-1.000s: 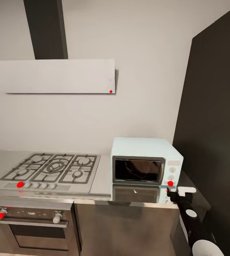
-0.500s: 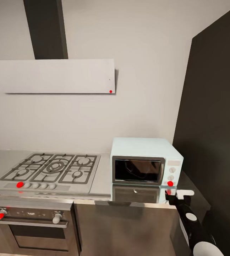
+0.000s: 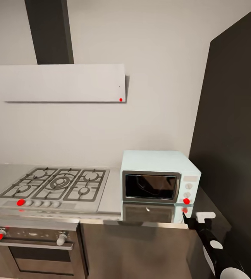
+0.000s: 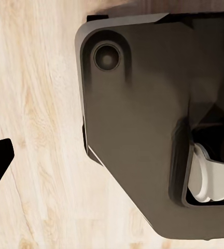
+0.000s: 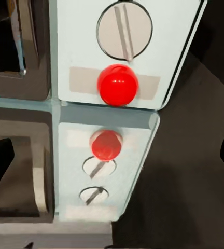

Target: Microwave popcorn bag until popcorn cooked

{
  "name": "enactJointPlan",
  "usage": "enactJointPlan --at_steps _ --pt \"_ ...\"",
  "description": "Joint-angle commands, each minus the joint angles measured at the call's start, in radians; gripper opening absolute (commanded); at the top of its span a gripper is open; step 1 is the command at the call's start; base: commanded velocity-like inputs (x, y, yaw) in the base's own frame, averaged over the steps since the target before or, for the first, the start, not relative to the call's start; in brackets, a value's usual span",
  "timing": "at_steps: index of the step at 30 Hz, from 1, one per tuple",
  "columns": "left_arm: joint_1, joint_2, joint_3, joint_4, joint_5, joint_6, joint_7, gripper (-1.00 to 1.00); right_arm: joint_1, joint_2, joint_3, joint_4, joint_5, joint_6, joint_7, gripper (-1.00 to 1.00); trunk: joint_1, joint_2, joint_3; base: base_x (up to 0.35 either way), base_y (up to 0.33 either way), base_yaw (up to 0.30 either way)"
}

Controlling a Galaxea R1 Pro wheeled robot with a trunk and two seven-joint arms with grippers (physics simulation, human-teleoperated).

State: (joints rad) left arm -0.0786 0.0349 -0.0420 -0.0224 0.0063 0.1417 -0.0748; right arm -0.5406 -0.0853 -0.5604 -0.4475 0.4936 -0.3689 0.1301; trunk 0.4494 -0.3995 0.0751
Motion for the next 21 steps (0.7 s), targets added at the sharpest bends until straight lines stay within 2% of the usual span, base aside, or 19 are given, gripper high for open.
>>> enactJointPlan --at_steps 1,8,21 --pt "0.000 0.000 -0.004 -0.002 0.001 0.006 -0.003 1.00 -0.001 0.000 -0.009 0.001 0.005 -0.005 0.008 1.00 0.001 -0.001 0.000 0.258 0.000 0.000" --pt "0.000 0.002 -0.004 -0.002 0.001 0.006 -0.003 1.00 -0.001 -0.001 -0.007 0.003 -0.008 -0.004 0.008 1.00 0.001 -0.001 0.000 0.256 0.000 0.000" --pt "0.000 0.002 -0.004 -0.002 0.001 0.006 -0.003 1.00 -0.001 -0.001 -0.008 0.025 -0.023 -0.002 0.005 1.00 0.001 -0.001 0.000 0.016 0.000 0.000"
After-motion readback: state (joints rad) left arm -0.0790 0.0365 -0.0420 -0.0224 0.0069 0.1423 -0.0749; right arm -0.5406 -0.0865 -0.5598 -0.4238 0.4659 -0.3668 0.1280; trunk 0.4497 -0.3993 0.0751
